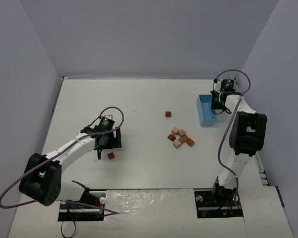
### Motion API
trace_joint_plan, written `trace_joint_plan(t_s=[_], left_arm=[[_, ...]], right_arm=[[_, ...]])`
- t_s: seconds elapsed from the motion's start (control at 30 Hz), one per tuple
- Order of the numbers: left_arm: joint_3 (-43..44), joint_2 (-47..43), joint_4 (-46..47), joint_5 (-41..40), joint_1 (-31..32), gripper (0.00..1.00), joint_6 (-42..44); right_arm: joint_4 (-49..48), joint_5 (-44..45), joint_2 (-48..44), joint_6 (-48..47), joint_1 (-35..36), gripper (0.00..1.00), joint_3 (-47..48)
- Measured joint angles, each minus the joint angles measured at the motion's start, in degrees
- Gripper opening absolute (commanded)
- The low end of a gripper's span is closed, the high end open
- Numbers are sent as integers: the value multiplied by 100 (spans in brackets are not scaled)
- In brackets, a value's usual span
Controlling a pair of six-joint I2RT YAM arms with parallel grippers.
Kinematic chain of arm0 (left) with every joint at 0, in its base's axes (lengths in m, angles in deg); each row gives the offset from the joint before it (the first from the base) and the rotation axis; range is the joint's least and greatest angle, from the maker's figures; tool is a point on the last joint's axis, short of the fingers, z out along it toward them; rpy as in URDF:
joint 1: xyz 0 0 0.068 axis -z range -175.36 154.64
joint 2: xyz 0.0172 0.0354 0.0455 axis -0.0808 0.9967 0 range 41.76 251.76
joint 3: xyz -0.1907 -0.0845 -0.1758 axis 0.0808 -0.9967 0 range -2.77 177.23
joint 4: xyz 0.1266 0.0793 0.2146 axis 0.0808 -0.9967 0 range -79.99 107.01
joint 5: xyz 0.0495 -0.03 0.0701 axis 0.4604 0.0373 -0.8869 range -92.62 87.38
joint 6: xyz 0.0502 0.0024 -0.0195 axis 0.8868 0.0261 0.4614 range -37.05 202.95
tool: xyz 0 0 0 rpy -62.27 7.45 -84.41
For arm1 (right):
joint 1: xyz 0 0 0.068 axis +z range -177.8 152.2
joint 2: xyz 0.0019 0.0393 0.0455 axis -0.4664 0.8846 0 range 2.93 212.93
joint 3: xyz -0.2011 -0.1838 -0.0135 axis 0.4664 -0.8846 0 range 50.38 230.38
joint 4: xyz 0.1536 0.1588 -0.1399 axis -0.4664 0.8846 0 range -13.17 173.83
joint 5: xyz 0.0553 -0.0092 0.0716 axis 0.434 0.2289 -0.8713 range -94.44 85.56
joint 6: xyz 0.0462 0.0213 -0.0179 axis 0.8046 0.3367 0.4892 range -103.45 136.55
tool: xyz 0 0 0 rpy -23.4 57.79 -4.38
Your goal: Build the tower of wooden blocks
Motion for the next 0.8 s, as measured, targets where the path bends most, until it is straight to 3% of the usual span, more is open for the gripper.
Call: trace_joint_plan(t_s=[0.33, 0.4, 0.5, 0.57, 0.67, 0.8], left_arm=[[171, -343, -295, 210, 0, 79, -78], [171, -444, -375, 261, 0, 79, -116], [171, -502, -472, 319, 0, 79, -192], [171, -502, -530, 337, 0, 79, -229], [171, -511, -587, 374, 0, 79, -265], [171, -621, -664, 403, 0, 79, -280]], right_arm=[[7, 52, 977, -74, -38, 2, 1642], [-16, 45, 1219, -77, -55, 9, 1909], [11, 31, 1540, -68, -90, 41, 2211], [26, 12, 1641, -34, -93, 55, 2282], [96, -2, 1653, -1, -98, 65, 2330], [183, 20, 1408, 15, -59, 65, 2341]])
